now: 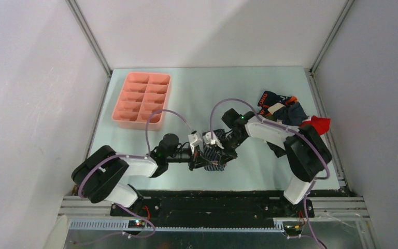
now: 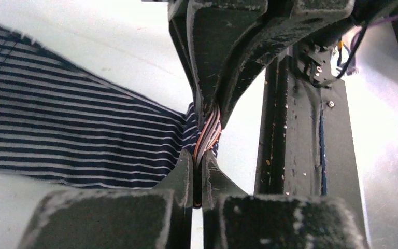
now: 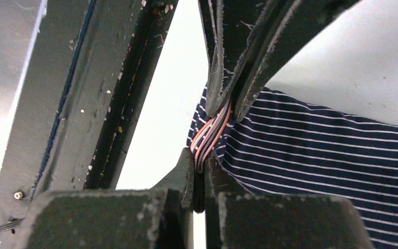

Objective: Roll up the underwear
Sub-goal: Roll the underwear to the center of the board.

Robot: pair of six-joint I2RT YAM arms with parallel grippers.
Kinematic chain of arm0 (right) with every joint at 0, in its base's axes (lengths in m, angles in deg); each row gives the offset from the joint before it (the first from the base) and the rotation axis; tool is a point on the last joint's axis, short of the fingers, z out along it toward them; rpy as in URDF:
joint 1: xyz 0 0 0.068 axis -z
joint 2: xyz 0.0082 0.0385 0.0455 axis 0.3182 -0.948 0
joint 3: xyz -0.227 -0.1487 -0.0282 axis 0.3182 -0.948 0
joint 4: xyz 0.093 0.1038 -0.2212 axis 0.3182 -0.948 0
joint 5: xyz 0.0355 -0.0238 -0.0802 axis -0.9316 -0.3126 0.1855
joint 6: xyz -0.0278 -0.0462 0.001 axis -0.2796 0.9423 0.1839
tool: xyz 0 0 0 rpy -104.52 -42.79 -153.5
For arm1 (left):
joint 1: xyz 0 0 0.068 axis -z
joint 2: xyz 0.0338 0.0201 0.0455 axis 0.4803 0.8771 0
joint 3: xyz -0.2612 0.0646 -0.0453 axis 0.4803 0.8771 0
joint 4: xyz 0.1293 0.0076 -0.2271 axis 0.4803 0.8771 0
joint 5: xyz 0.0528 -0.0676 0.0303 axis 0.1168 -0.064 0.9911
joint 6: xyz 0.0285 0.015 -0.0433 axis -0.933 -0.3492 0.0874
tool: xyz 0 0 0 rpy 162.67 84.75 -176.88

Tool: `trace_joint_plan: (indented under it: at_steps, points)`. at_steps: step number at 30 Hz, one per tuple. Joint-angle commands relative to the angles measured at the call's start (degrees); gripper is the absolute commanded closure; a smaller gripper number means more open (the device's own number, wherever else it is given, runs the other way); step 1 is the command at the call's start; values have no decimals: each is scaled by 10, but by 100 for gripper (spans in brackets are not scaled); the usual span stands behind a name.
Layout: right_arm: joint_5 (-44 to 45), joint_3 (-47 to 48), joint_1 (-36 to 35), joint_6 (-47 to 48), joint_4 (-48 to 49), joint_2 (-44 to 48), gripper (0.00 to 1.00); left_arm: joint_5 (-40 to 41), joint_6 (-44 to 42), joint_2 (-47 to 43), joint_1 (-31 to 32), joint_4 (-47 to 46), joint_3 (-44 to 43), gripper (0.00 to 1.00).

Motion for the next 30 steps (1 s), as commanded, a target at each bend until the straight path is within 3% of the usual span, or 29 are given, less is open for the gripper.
trace_joint_plan:
  at_steps: [1,11,19,21,24,30]
  points:
    - [15,72,-32,-61,-169,-86,100,19,11,32,6,104,-2,100]
    - [-68,128,-17,-155,-214,-206,100,10,26,87,-24,130,-23,100]
    - [-83,161,-6,-233,-213,-286,100,-4,9,117,-25,172,-48,100]
    - [-87,179,8,-250,-216,-312,100,16,12,117,-25,178,-51,94]
    - [-87,198,31,-267,-226,-352,100,57,9,98,-25,190,-48,74]
    - [-67,235,34,-314,-235,-395,100,120,-21,-50,-25,213,-31,60]
